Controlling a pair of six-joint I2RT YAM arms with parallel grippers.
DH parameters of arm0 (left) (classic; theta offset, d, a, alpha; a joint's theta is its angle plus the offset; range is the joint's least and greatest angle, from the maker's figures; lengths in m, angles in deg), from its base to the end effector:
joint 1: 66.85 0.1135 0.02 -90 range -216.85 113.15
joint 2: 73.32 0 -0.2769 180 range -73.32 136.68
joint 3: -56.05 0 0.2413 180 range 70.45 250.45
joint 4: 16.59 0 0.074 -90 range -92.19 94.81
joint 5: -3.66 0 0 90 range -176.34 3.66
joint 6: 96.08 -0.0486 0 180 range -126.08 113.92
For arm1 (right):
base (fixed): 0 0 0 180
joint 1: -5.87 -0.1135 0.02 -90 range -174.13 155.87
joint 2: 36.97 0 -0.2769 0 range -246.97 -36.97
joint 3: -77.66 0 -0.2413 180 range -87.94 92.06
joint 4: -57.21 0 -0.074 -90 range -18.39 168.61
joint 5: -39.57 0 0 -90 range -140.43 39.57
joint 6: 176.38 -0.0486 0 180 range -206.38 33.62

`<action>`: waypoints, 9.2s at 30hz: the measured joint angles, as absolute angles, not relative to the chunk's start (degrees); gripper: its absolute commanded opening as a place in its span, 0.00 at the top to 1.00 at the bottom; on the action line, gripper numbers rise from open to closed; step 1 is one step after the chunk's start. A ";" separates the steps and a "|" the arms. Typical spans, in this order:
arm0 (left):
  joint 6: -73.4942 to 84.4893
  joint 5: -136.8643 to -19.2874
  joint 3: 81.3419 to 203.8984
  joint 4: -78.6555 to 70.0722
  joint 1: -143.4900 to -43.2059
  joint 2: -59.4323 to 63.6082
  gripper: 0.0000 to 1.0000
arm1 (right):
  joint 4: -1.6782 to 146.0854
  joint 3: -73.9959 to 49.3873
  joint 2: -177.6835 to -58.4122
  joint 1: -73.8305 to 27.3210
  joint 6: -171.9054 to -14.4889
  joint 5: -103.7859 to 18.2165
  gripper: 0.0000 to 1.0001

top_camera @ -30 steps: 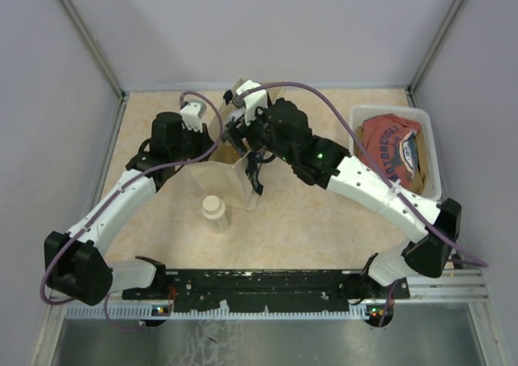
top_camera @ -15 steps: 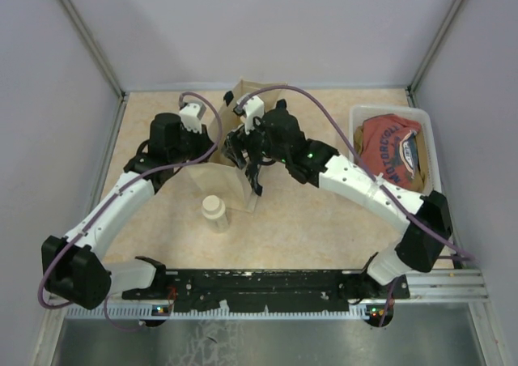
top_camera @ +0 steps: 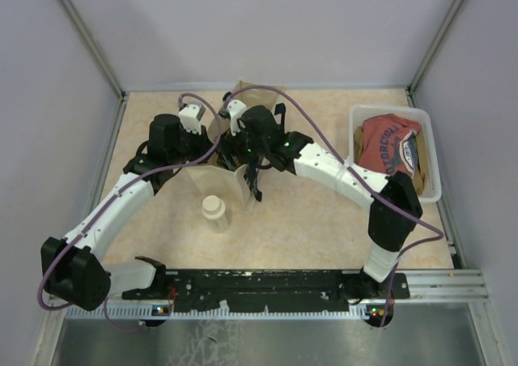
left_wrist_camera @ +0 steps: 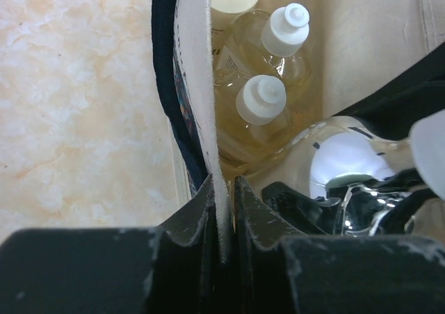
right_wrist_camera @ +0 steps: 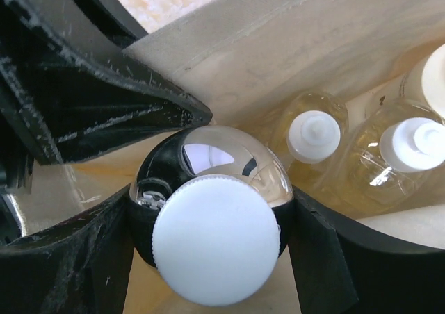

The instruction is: Place the personal care products into the canvas bag

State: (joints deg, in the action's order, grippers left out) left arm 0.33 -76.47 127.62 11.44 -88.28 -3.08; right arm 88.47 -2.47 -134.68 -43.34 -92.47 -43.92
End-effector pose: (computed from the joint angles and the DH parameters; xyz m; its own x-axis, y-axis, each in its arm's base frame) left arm 0.2543 -0.1088 0.3249 -0.4717 0.0670 -0.8792 0.4527 0.8741 -0.1763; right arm 0.2605 0.3103 0.3375 -0.4026 -0.3052 -0.8630 -0.7786 0.6099 0.1475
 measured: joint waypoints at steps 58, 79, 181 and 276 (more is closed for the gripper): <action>0.97 -76.36 126.85 10.26 -88.34 -3.17 1.00 | 117.67 16.48 -146.13 -34.53 -91.44 -45.89 1.00; 0.97 -76.40 126.87 10.24 -88.34 -3.15 1.00 | 114.85 15.41 -150.00 -36.02 -91.81 -50.22 0.01; -3.32 -79.73 139.22 9.08 -79.95 12.04 1.00 | 100.03 -0.17 -149.17 -62.97 -84.91 -59.44 0.72; -3.32 -78.13 138.87 8.53 -79.43 12.02 1.00 | 115.44 -4.13 -140.93 -59.95 -87.29 -56.93 0.92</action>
State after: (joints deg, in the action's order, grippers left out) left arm -3.32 -78.13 138.87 8.53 -79.43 12.02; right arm 115.44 -4.13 -140.93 -59.95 -87.29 -56.93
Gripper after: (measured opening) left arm 0.178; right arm 0.687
